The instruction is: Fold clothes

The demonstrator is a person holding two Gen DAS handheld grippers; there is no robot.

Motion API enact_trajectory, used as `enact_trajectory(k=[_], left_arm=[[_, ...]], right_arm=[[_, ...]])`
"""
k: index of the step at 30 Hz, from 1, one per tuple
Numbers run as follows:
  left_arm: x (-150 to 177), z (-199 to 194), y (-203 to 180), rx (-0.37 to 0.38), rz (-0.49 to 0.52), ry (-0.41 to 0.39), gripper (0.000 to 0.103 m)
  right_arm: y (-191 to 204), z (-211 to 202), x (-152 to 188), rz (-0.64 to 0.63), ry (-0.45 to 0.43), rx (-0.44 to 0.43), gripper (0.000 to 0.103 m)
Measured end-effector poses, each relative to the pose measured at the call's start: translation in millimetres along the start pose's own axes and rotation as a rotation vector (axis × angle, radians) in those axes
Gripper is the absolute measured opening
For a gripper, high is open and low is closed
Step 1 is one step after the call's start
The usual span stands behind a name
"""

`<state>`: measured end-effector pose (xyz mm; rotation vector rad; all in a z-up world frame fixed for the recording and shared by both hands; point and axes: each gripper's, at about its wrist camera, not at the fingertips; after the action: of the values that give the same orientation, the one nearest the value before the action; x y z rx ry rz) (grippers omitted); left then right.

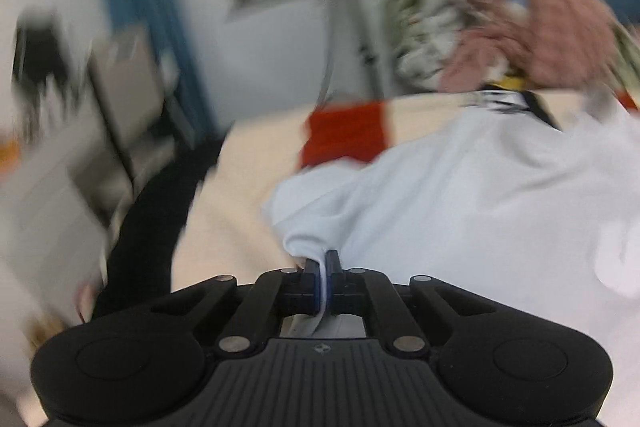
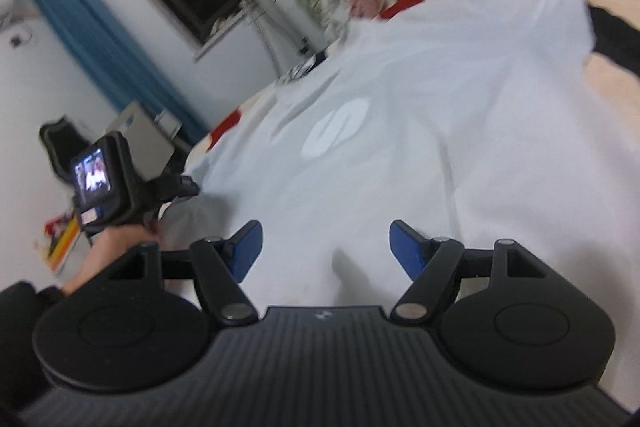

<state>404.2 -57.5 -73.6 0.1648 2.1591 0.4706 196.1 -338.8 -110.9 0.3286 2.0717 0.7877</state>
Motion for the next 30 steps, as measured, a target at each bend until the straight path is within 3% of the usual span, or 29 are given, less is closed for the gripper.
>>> enact_trajectory(k=[4, 7, 12, 15, 18, 22, 26, 30], left_arm=[[-7.9, -23.7, -66.5, 0.071, 0.217, -0.065, 0.002], [-2.7, -28.2, -118.0, 0.118, 0.317, -0.077, 0.002], [13.8, -11.1, -162.5, 0.119, 0.348, -0.054, 0.002], [17.6, -13.9, -150.1, 0.156, 0.284, -0.055, 0.013], [19.3, -32.2, -119.0, 0.243, 0.131, -0.042, 0.051], [30.8, -70.0, -68.5, 0.337, -0.101, -0.068, 0.081], [30.0, -74.3, -35.6, 0.291, -0.219, -0.124, 0.084], [15.0, -42.4, -30.1, 0.289, -0.27, -0.086, 0.081]], right_arm=[[-18.9, -12.6, -8.8, 0.051, -0.068, 0.067, 0.073], [-35.3, -19.0, -12.0, 0.13, -0.094, 0.091, 0.073], [-45.0, -21.3, -13.4, 0.166, -0.097, 0.1, 0.073], [-46.7, -23.1, -13.7, 0.173, -0.096, 0.091, 0.073], [-47.5, -24.3, -14.1, 0.182, -0.095, 0.083, 0.073], [-48.2, -25.8, -14.0, 0.192, -0.095, 0.073, 0.073], [-50.7, -25.2, -12.4, 0.202, -0.088, 0.071, 0.073], [-50.8, -19.9, -8.8, 0.182, -0.079, 0.095, 0.073]])
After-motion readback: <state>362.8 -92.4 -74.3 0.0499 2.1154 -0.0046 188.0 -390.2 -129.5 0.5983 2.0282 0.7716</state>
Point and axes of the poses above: each gripper's, at about its wrist camera, not at the fingertips, and z roughly the way its jaws point, y to its left, x to its underside, and after that the axes turned 5 degrees about -x, right-handed
